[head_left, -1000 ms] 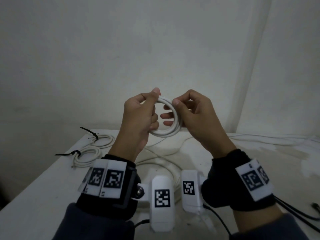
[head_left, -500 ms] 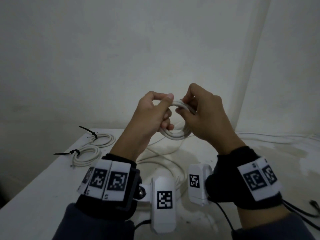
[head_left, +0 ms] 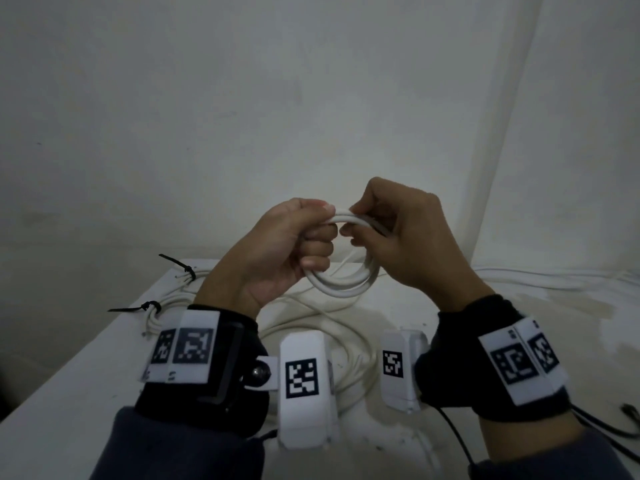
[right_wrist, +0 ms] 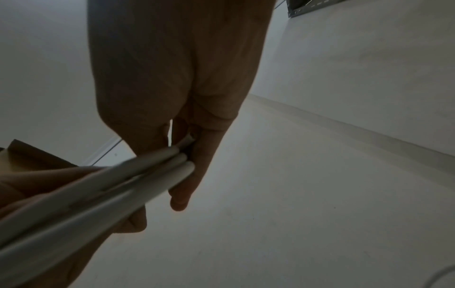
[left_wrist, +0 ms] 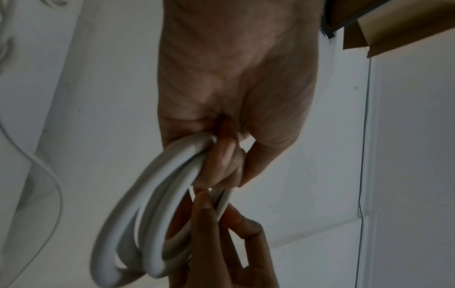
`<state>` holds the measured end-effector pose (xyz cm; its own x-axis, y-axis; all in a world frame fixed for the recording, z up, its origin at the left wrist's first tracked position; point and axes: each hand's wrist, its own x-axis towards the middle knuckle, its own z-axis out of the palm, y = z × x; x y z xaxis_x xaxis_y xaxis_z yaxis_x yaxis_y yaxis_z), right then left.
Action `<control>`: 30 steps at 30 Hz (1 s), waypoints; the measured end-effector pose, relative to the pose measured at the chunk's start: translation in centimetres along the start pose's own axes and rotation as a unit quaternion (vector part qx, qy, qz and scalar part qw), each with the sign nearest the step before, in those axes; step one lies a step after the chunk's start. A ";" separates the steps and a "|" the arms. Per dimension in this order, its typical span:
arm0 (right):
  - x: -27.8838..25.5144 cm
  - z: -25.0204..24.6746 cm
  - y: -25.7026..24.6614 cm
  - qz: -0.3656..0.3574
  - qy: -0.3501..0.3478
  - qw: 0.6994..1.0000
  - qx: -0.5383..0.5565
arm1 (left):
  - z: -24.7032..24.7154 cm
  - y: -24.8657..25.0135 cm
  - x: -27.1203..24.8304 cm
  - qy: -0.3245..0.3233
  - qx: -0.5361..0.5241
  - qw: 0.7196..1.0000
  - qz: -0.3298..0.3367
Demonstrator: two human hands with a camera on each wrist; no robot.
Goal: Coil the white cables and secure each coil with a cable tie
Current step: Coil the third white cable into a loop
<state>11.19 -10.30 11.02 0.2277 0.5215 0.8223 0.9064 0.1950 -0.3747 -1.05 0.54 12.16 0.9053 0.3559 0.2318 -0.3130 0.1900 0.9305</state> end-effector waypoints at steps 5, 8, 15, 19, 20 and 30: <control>0.3 -0.2 -0.5 0.001 0.100 0.994 0.051 | 0.7 -0.1 0.1 0.021 -0.058 0.996 0.070; 0.4 -0.3 -0.4 0.033 0.068 0.995 0.073 | 1.1 -0.4 0.3 0.052 -0.088 0.990 0.096; 0.4 -1.4 0.0 0.025 0.062 0.996 0.051 | 1.6 -0.9 0.4 0.016 -0.135 0.985 0.106; 0.1 -1.8 0.3 -0.003 0.067 0.998 -0.017 | 1.6 -1.4 0.5 -0.008 -0.120 0.991 0.067; 0.1 -2.0 0.3 -0.005 0.067 0.997 -0.025 | 1.4 -1.5 0.5 -0.004 -0.101 0.993 0.062; 0.0 -1.3 -0.1 -0.018 0.012 1.000 -0.015 | 1.1 -0.7 0.2 0.026 0.042 0.998 0.025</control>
<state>11.57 -11.37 11.57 0.2022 0.4939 0.8457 0.9243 0.1892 -0.3315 -0.32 -0.55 11.89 0.8727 0.4098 0.2655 -0.3302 0.0947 0.9392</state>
